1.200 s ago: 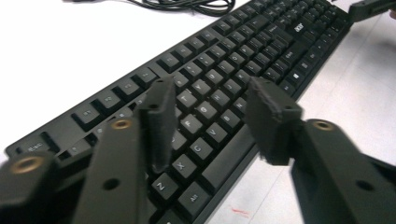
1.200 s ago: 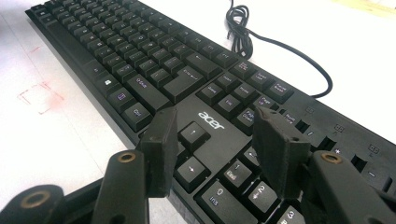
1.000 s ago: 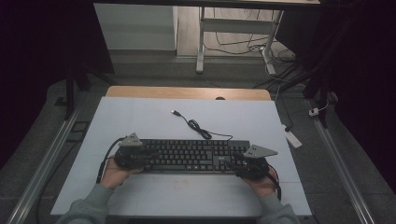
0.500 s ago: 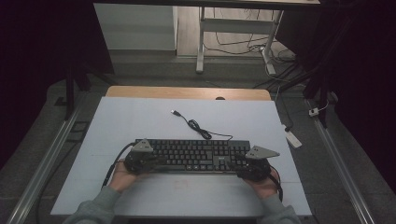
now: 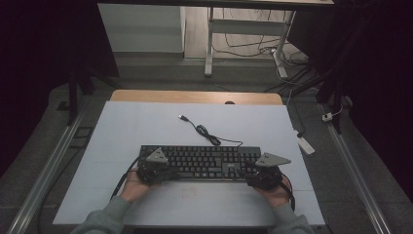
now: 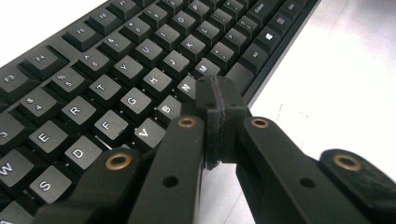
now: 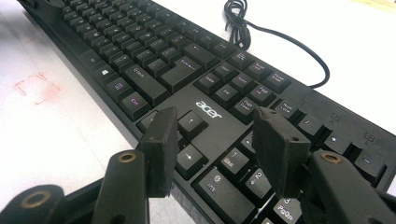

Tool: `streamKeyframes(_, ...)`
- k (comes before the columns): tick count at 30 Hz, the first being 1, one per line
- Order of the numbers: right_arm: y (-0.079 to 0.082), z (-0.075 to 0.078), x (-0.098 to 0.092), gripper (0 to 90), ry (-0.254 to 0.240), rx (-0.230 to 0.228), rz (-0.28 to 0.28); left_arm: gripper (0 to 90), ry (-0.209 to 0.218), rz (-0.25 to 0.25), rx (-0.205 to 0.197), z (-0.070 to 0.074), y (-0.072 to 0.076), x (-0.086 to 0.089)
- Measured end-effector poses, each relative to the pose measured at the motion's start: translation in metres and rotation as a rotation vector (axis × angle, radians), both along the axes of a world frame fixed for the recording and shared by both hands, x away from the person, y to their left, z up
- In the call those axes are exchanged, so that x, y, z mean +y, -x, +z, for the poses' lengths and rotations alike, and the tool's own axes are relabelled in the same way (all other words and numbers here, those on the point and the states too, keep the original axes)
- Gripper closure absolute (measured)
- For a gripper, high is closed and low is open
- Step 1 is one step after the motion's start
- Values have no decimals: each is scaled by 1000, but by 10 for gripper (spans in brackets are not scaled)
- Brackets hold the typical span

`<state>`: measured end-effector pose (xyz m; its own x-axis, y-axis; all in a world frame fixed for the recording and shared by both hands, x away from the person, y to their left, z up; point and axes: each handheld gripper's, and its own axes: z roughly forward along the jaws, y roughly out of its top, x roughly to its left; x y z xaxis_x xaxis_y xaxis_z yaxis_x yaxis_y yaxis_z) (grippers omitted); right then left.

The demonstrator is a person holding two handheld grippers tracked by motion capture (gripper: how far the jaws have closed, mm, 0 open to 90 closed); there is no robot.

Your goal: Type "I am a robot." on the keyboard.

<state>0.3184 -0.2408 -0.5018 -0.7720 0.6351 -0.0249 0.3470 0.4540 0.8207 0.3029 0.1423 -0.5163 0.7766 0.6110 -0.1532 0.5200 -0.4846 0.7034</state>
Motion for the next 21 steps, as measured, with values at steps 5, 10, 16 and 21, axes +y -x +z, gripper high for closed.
streamKeyframes(5,0,0,0,508,-1,-1,-1,888,-19,2,-2,-3,-1,-2)
streamKeyframes(10,0,0,0,508,5,-2,-2,887,-38,-2,-3,-5,-2,-3)
streamKeyframes(16,0,0,0,508,3,-1,0,888,-38,-1,-3,-6,-2,-3)
streamKeyframes(21,0,0,0,508,6,-2,-3,890,-42,-4,-4,-9,-2,-4)
